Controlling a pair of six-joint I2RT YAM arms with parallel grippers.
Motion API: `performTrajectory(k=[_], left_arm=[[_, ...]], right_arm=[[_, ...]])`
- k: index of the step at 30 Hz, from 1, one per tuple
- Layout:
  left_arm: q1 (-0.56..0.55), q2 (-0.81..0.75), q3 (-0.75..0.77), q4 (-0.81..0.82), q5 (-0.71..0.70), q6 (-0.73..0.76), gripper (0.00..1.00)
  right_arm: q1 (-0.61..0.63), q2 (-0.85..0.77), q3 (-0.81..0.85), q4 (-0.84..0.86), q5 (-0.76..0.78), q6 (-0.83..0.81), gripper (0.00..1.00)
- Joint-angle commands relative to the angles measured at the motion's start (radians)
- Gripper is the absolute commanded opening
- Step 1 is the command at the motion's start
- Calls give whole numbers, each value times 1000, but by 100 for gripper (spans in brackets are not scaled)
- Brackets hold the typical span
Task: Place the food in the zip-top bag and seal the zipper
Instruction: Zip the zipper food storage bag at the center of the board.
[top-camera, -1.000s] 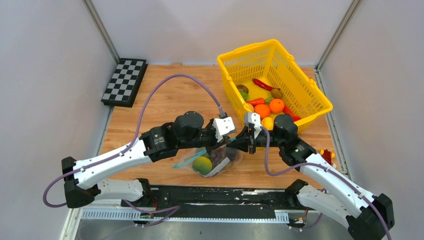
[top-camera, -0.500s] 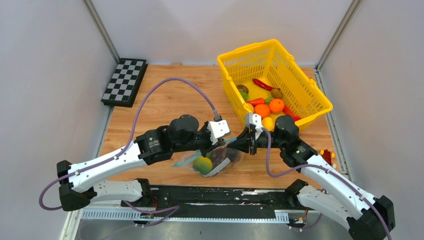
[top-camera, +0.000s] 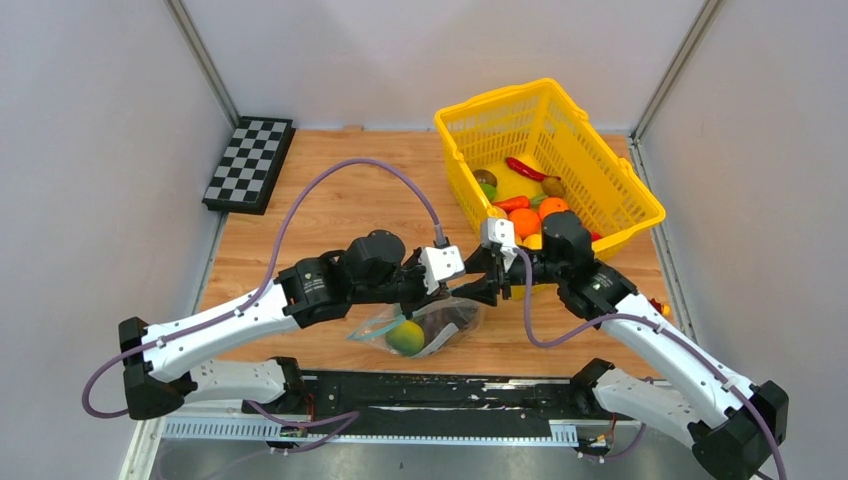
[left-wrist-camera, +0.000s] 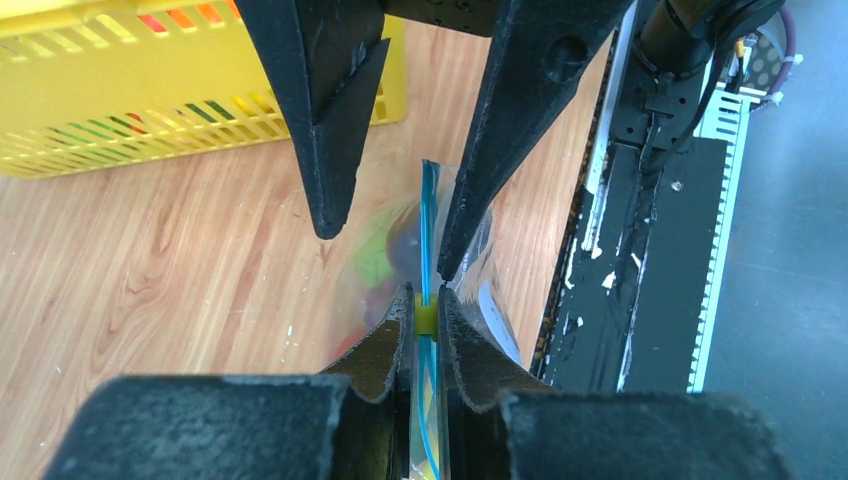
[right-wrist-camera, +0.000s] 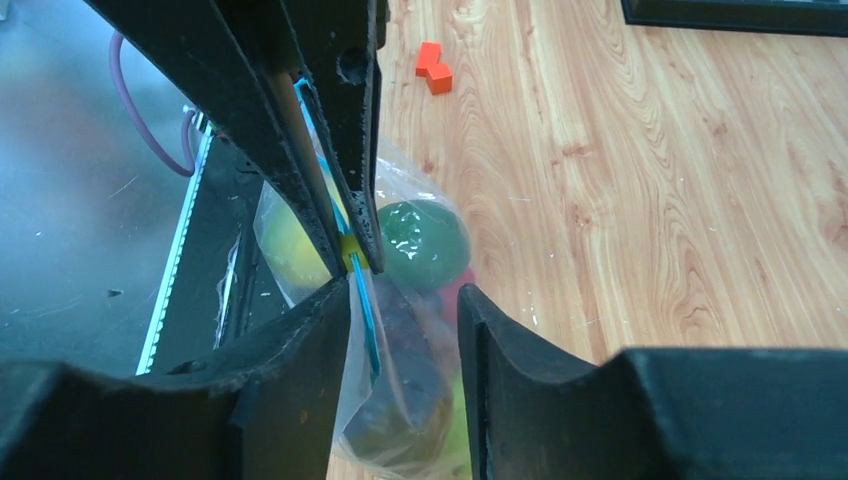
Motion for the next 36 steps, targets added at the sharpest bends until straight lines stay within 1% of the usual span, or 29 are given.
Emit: performTrajectory(k=[1, 4, 10, 13, 17, 22, 25, 31, 36], left_arm=[[0, 8, 58, -3, 16, 13, 0], [1, 5, 51, 2, 14, 6, 0], [1, 0, 45, 1, -4, 16, 0], [0, 2, 45, -20, -14, 16, 0], [1, -19, 10, -23, -34, 20, 0], [1, -66, -52, -22, -60, -7, 0], [1, -99, -78, -65, -95, -36, 0], [1, -183, -118, -119, -162, -74, 0], [1, -216, -98, -145, -190, -65, 0]], right_arm=[[19, 12, 74, -113, -9, -119, 38], [26, 23, 82, -162, -15, -154, 21], [28, 13, 85, -187, -1, -174, 0], [28, 4, 82, -165, 31, -159, 0], [28, -33, 47, -65, 122, -84, 0], [24, -75, -20, 45, 361, 9, 0], [12, -100, -38, 86, 438, 46, 0], [-1, -80, -29, 75, 416, 58, 0], [0, -68, -21, 76, 312, 43, 0]])
